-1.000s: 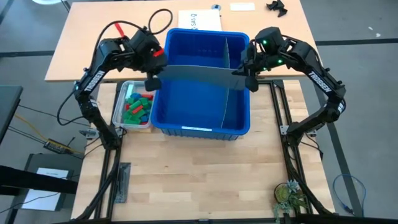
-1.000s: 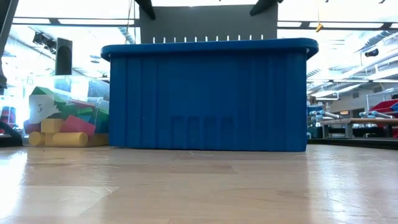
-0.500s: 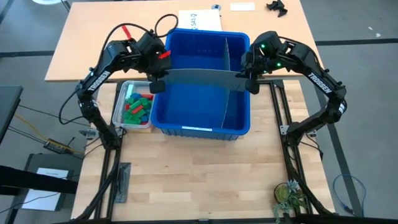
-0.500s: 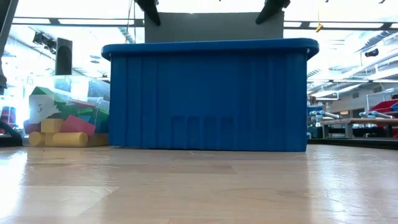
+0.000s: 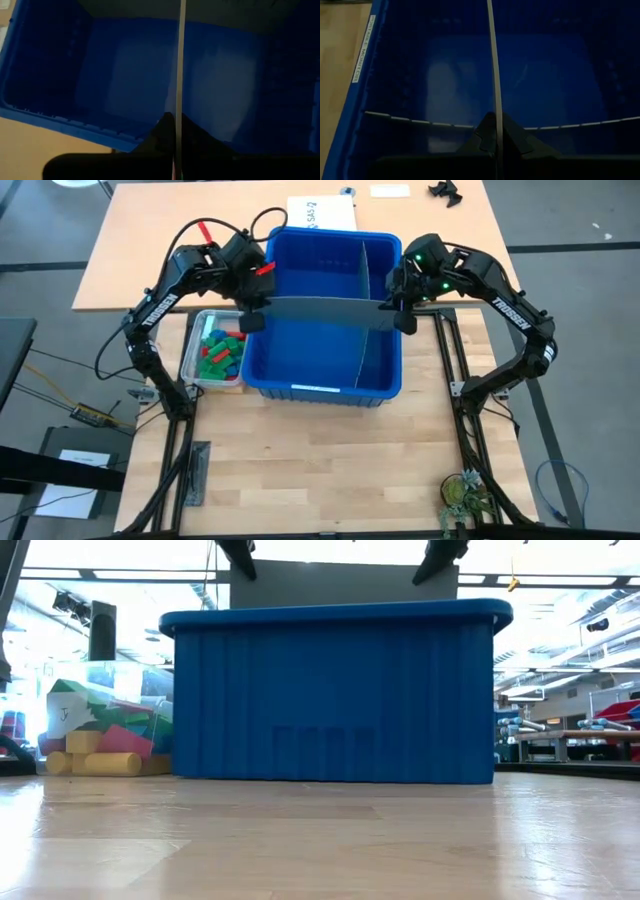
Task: Sort blocks
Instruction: Assemble the blue bin using bin divider, then pour the blocks on the table from the transparent bin
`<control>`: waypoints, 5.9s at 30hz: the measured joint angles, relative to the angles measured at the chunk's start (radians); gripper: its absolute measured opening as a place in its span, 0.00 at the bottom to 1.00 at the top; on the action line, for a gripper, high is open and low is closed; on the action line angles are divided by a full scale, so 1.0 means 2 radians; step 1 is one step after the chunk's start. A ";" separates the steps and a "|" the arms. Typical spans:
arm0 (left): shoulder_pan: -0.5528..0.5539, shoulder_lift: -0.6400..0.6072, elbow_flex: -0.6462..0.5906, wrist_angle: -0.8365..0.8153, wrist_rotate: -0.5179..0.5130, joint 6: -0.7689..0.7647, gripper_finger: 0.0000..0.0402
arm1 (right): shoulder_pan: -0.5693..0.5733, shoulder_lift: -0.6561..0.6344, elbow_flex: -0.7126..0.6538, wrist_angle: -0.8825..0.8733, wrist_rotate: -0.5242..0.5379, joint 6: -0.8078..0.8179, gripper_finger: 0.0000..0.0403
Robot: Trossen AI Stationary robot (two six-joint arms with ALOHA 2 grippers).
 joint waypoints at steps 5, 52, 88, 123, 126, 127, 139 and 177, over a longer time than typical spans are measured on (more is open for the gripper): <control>0.003 0.000 0.000 0.001 -0.011 -0.005 0.04 | 0.000 0.000 0.000 0.004 -0.001 0.007 0.00; 0.039 0.037 -0.028 -0.014 0.027 -0.021 0.04 | 0.007 0.001 -0.058 0.023 -0.021 0.044 0.00; 0.026 0.036 -0.024 -0.023 -0.064 0.006 0.04 | 0.036 -0.001 -0.148 0.133 -0.008 0.071 0.00; 0.024 0.036 -0.227 0.041 0.023 -0.023 0.04 | 0.048 -0.001 -0.247 0.183 -0.015 0.077 0.01; 0.024 0.036 -0.228 0.044 0.026 -0.023 0.05 | 0.048 -0.002 -0.253 0.189 -0.017 0.077 0.01; 0.024 0.036 -0.228 0.045 0.027 -0.023 0.05 | 0.048 -0.002 -0.255 0.190 -0.017 0.078 0.01; 0.023 0.037 -0.189 0.038 0.040 -0.060 0.15 | 0.051 -0.001 -0.204 0.157 0.014 0.135 0.20; -0.016 -0.056 -0.568 0.793 0.196 -0.180 0.03 | 0.062 -0.054 -0.500 0.689 -0.008 0.170 0.01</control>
